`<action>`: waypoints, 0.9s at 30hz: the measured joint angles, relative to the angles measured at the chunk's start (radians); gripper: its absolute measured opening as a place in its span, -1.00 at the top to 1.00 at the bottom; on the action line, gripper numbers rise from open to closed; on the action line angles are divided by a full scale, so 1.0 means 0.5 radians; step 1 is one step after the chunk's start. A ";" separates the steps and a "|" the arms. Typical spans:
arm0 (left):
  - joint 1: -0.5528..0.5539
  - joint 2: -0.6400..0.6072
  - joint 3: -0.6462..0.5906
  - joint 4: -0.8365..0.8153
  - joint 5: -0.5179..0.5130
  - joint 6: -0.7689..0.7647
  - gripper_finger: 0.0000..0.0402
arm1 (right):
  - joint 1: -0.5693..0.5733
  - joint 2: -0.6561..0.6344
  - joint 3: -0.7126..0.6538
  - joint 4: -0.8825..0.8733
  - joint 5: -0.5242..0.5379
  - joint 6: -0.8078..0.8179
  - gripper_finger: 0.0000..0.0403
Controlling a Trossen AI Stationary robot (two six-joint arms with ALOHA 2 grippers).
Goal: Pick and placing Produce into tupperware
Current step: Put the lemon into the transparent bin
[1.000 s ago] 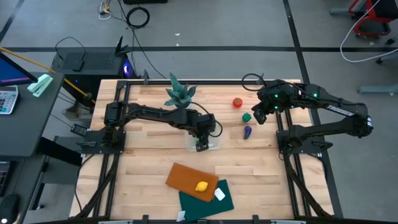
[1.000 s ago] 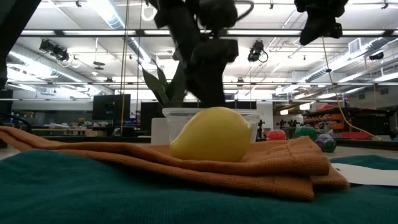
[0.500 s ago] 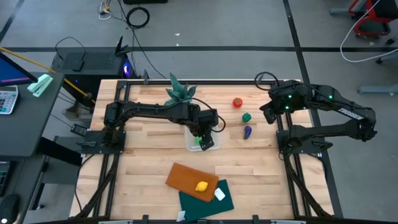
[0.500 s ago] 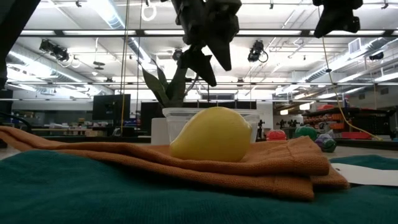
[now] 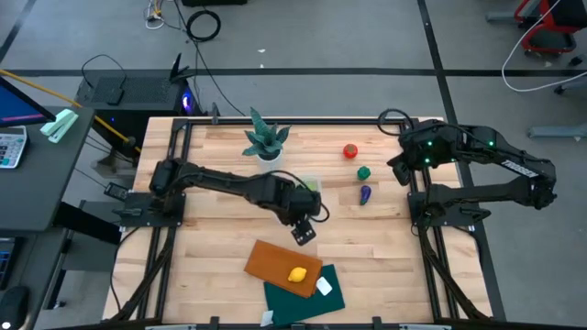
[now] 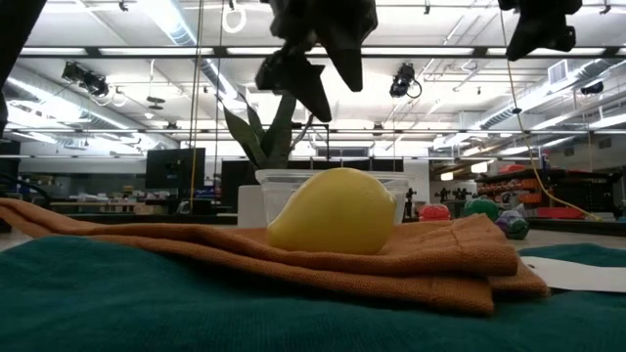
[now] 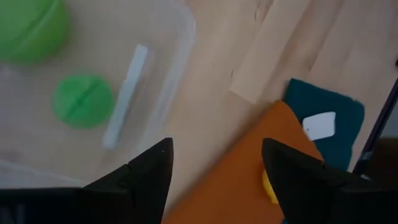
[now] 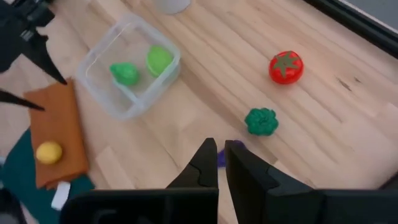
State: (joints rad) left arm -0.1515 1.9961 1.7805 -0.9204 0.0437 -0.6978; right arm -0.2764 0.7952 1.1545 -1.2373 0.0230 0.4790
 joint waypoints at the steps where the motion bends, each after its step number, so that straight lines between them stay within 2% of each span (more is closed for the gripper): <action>1: -0.026 0.000 0.000 0.002 -0.020 -0.068 -0.24 | 0.000 0.000 0.000 -0.002 -0.021 -0.031 1.00; 6: -0.169 0.000 0.000 0.006 -0.092 -0.516 -0.20 | 0.000 0.000 0.001 -0.087 -0.178 -0.215 1.00; 11: -0.303 0.000 0.000 0.074 -0.117 -0.848 -0.14 | 0.001 -0.009 0.001 -0.167 -0.199 -0.425 1.00; 21: -0.489 0.034 0.003 0.343 -0.183 -1.042 -0.03 | 0.001 -0.013 0.000 -0.166 -0.261 -0.527 1.00; 27: -0.528 0.170 0.002 0.603 -0.106 -0.939 0.03 | 0.000 -0.013 0.001 -0.153 -0.262 -0.462 1.00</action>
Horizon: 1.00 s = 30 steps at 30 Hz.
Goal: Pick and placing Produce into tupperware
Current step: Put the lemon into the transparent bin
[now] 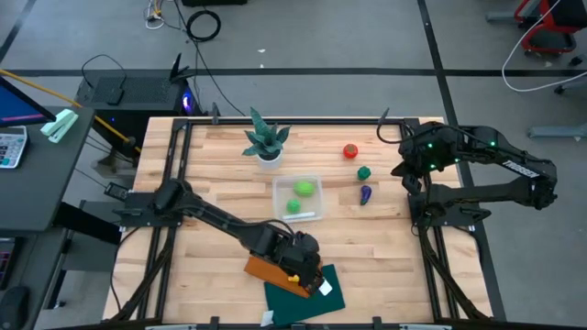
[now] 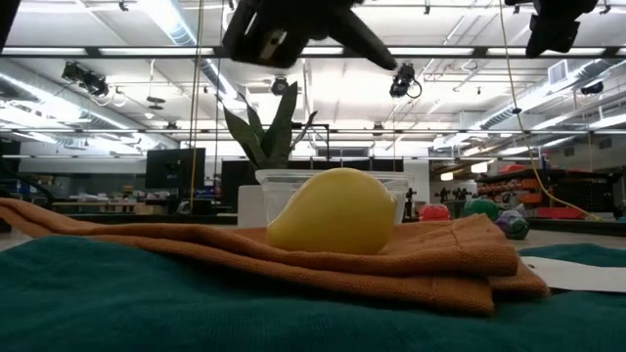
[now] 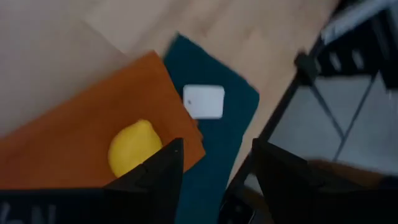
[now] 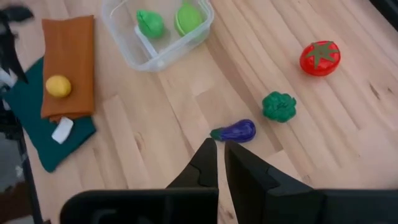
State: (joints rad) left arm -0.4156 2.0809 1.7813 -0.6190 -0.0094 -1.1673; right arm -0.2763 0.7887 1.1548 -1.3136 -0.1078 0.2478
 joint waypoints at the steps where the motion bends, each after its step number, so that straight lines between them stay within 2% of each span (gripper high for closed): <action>1: 0.003 0.019 0.000 0.013 0.038 0.019 0.04 | 0.000 0.000 0.000 0.004 0.000 0.029 1.00; 4: 0.014 0.032 -0.001 -0.036 0.127 0.145 0.06 | 0.000 0.002 0.000 0.013 0.000 0.093 1.00; 13: 0.040 0.030 0.000 -0.283 0.110 0.457 0.07 | 0.000 0.005 0.000 0.019 0.001 0.287 1.00; 30: 0.038 0.061 -0.002 -0.280 -0.003 0.885 0.07 | 0.000 0.026 0.000 0.020 0.002 0.447 1.00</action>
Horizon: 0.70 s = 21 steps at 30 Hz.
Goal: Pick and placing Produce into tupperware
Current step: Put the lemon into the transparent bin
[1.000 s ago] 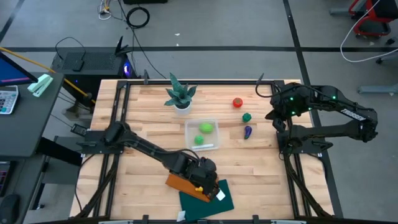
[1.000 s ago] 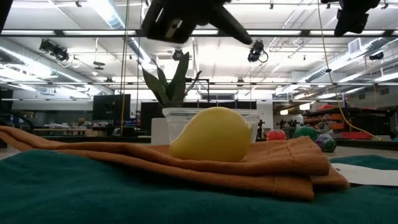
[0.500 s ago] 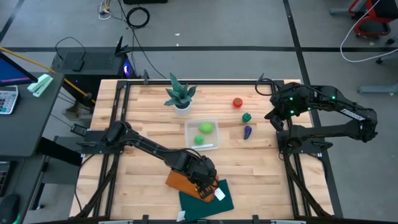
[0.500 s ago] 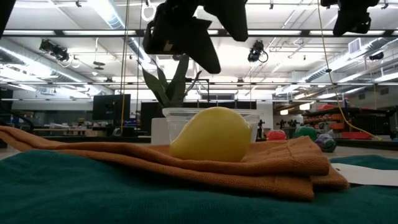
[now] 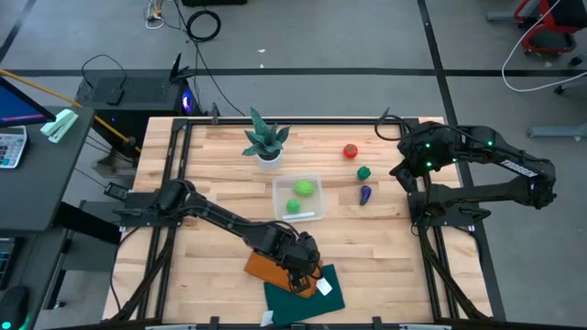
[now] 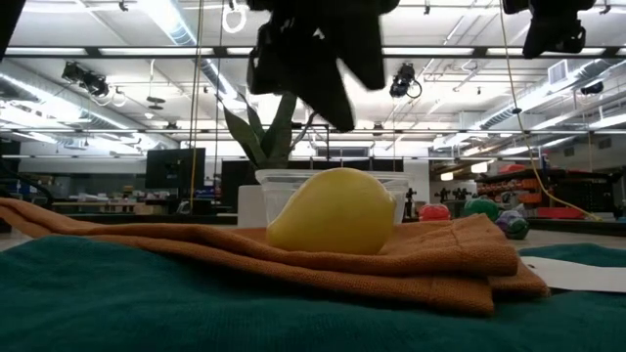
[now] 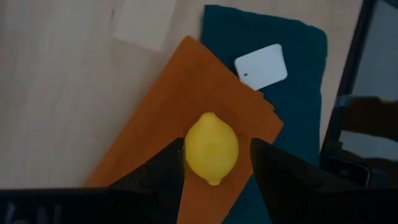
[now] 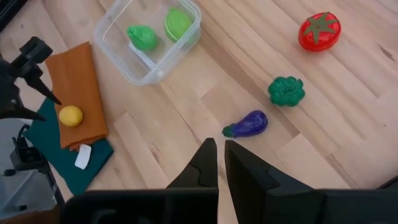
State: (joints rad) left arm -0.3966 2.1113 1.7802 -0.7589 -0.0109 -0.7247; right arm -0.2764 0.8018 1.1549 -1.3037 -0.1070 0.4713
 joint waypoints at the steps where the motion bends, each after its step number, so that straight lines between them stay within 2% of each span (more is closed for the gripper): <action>1: -0.001 0.000 0.000 0.027 0.000 0.007 0.07 | 0.000 0.004 0.000 0.000 0.000 0.000 1.00; 10: -0.001 0.000 0.000 0.080 0.001 -0.036 0.07 | 0.000 0.019 0.000 -0.001 0.001 0.019 1.00; 14: -0.010 0.014 0.000 0.085 0.019 -0.151 0.05 | 0.000 0.019 0.000 -0.001 0.001 0.021 1.00; 21: -0.013 0.093 0.000 0.082 0.067 -0.258 -0.21 | 0.000 0.019 0.000 -0.001 0.001 0.021 1.00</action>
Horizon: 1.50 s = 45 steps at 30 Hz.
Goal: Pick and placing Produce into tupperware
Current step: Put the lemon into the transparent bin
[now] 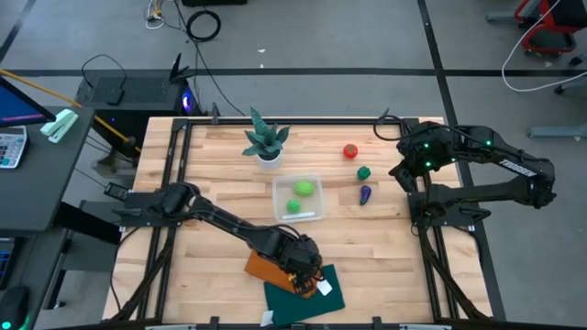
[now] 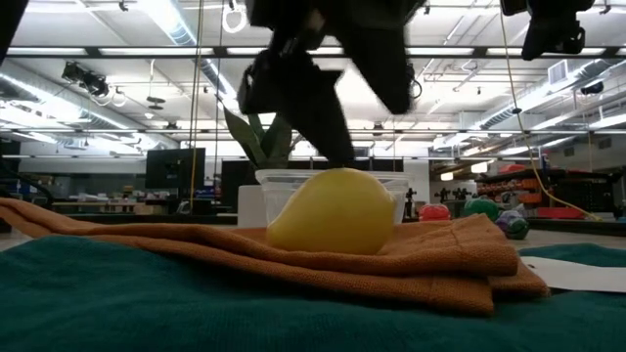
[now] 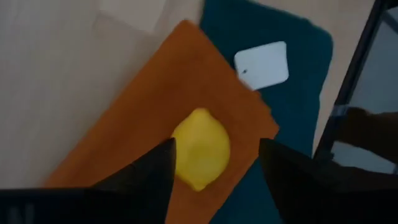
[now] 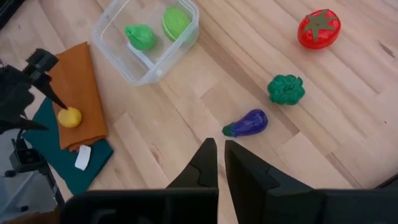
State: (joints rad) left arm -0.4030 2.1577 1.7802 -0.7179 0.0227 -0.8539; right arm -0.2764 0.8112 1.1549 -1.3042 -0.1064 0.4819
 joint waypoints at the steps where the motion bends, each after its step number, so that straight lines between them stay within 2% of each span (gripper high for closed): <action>1: 0.000 0.008 0.000 0.017 0.000 -0.001 -0.26 | 0.000 0.001 0.000 0.000 0.000 0.000 1.00; 9: -0.010 0.065 0.002 -0.013 0.014 -0.031 -0.54 | 0.000 0.029 0.000 0.000 0.000 -0.009 1.00; 19: -0.034 0.137 0.002 -0.032 0.106 -0.052 -0.57 | 0.000 0.050 0.000 -0.001 0.001 -0.029 1.00; 37: -0.033 0.149 -0.008 0.003 0.106 0.025 -0.19 | -0.001 0.052 0.000 0.000 0.001 -0.044 1.00; 45: -0.040 0.223 0.000 0.081 0.167 0.017 -0.10 | -0.001 0.051 0.000 0.000 0.001 -0.044 1.00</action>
State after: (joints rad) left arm -0.4229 2.2691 1.7802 -0.6775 0.1062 -0.8455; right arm -0.2768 0.8368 1.1548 -1.3041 -0.1059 0.4599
